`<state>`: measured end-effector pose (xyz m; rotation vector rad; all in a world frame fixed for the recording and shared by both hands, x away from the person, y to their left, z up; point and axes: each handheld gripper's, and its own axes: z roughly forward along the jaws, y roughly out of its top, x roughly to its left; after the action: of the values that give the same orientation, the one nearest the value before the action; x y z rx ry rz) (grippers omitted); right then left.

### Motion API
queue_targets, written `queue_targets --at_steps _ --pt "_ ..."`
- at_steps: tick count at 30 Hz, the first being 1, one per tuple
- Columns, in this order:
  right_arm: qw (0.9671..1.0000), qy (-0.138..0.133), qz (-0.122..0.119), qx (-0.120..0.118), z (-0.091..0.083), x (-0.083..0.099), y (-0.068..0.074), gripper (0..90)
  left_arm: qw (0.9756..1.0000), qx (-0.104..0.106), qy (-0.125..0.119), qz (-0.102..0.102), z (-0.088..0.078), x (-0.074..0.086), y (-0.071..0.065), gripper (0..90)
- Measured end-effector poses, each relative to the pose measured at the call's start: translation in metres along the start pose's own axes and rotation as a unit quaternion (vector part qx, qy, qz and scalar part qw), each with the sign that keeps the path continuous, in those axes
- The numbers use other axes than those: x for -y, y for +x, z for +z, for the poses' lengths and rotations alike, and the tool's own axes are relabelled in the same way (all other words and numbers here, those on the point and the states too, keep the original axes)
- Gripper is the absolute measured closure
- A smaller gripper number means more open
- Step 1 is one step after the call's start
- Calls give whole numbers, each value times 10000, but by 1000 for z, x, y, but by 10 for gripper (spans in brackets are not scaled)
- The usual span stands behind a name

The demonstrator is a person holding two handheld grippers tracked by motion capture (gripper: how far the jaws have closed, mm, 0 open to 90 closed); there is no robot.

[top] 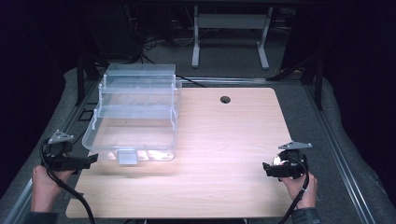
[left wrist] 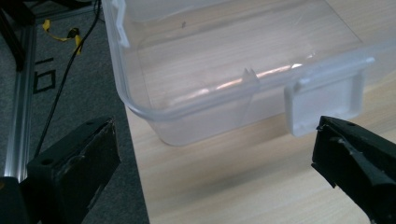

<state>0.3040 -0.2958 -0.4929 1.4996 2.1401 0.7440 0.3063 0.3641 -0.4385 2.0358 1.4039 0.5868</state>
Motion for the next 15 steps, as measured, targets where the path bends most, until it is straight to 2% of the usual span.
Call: queue_targets --at_steps 3,5,6,9,11,13,15 --pt "9999 9 -17 -144 2 0 3 62 9998 215 -4 41 3 -12 10 6" --pt "9999 38 -32 -100 4 0 6 62 9995 311 12 33 5 -20 16 6" --pt "9999 55 -37 -127 5 0 7 63 9995 311 12 33 5 -20 16 6" --pt "9998 98 -107 -164 6 -1 12 66 9992 366 151 14 12 -35 26 3" --pt "9996 87 -177 -180 5 -2 15 72 9992 373 146 1 15 -38 27 0" --pt "9994 172 -215 -189 4 -2 16 75 9993 317 163 -59 20 -44 32 0" --pt "9996 96 -232 -159 4 -1 19 78 9992 261 248 -170 29 -50 38 0"
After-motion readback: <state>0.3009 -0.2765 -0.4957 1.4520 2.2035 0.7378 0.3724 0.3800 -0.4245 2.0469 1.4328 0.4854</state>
